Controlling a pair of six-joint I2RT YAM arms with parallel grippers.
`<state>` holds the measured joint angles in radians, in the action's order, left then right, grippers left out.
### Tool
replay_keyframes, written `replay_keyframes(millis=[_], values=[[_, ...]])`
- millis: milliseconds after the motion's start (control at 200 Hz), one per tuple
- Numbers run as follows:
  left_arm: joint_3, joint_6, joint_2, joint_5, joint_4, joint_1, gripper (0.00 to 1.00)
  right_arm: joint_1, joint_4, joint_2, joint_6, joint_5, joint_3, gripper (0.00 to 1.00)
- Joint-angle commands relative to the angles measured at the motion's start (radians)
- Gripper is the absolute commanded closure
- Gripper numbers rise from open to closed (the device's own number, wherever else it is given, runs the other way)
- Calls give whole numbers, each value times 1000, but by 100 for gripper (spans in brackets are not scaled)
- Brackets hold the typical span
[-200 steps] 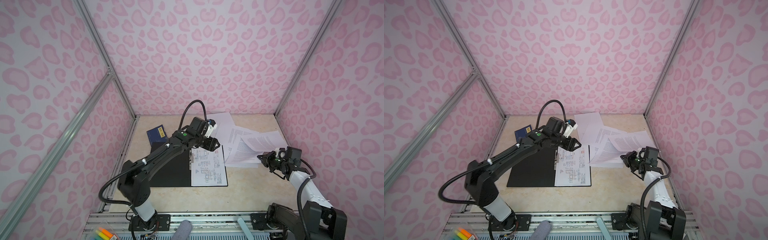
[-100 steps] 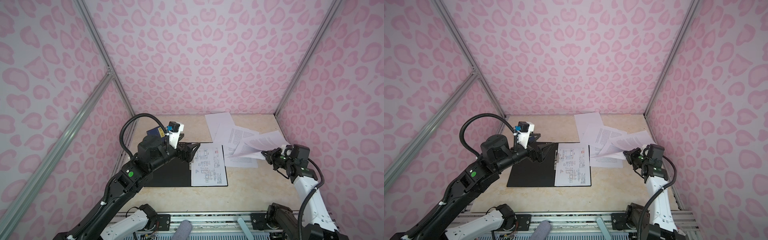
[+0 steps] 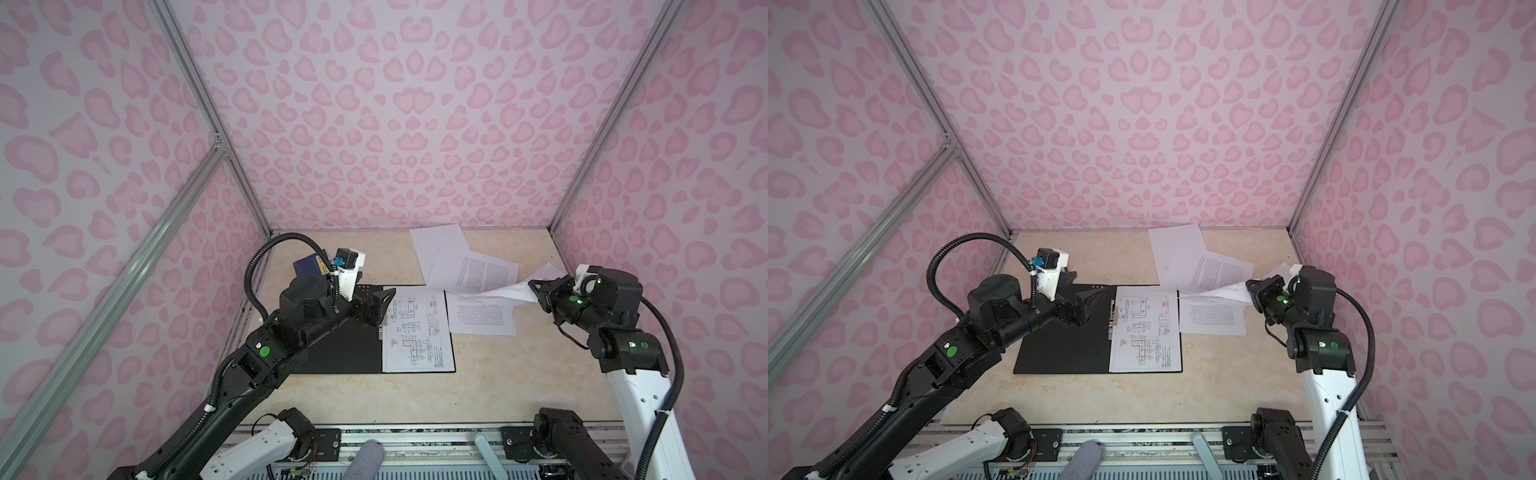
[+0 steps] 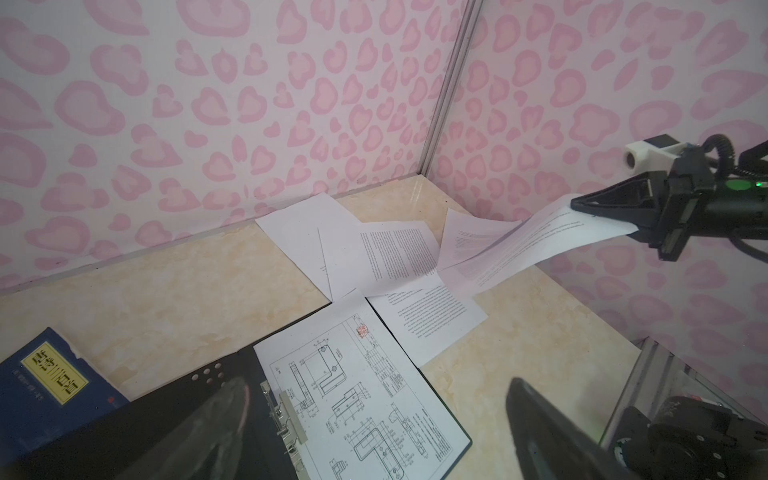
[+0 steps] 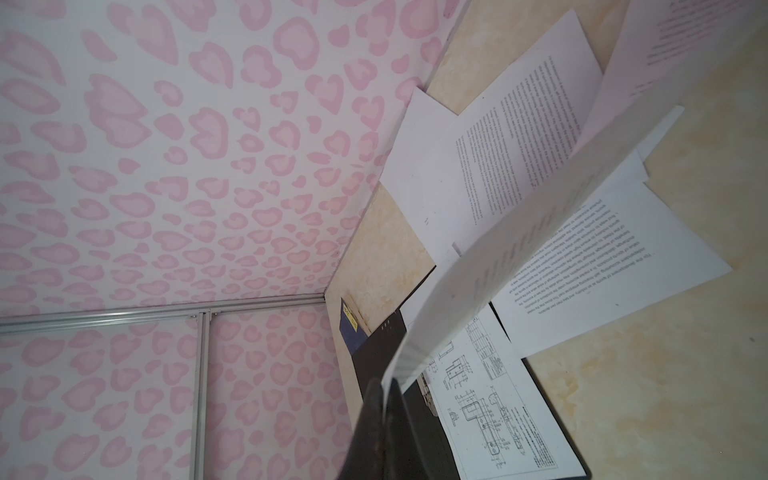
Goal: Put the files into the folder
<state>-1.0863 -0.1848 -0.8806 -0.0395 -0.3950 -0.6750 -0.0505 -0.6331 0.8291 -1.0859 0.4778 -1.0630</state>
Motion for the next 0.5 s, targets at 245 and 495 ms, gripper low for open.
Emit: replay_keyframes(millis=[245,495], values=[[72,-9,31,64,25,0,2,405,88,67,-52,-414,-137,100],[107,-14,56,126,24,2,3,461,181,282,51,-323,-200,100]])
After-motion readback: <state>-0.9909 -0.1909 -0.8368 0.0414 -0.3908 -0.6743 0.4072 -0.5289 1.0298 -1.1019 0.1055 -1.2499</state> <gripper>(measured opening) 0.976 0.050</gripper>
